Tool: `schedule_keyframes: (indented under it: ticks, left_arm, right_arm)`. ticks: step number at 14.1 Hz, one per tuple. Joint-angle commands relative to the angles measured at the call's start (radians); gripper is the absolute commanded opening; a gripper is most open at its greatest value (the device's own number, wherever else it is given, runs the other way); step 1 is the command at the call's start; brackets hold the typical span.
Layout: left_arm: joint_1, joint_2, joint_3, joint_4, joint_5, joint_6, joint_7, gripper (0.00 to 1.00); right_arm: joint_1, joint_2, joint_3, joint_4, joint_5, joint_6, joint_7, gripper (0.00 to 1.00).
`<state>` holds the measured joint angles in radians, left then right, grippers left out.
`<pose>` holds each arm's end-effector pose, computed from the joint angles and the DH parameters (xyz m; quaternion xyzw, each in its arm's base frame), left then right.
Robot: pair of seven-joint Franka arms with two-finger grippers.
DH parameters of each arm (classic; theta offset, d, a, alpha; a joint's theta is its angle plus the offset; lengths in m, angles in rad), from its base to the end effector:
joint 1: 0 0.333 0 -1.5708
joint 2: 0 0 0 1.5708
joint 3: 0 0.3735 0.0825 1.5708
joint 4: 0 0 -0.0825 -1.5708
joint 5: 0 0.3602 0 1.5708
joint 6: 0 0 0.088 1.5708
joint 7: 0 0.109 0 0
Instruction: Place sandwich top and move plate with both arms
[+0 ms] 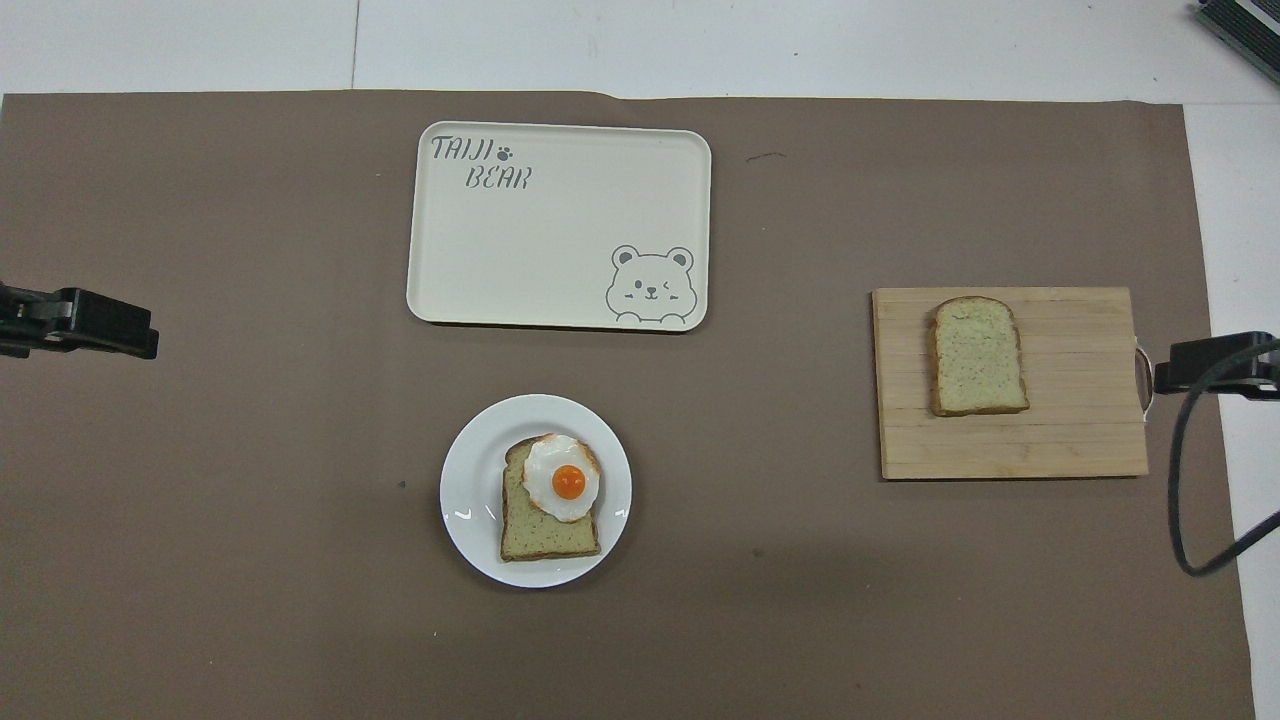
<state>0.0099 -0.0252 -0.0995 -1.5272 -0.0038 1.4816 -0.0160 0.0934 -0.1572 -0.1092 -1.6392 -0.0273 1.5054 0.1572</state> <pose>0.5104 -0.0472 0.7047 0.9993 -0.0369 -0.0103 0.0001 0.4652 -0.0165 0.7215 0.9961 -0.0869 0.0116 0.0043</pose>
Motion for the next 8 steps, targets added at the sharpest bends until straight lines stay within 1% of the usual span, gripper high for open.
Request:
schedule_keyframes:
  ticks: [1,8]
  left_arm:
    - [0.018,-0.010,-0.008,-0.001,-0.018,-0.018,0.014,1.00]
    - [0.018,-0.010,-0.009,-0.001,-0.018,-0.017,0.014,1.00]
  right_arm:
    - [-0.012,-0.018,0.008,-0.011,-0.009,-0.005,-0.030,1.00]
    - [-0.009,-0.022,0.005,-0.019,-0.006,0.010,-0.030,1.00]
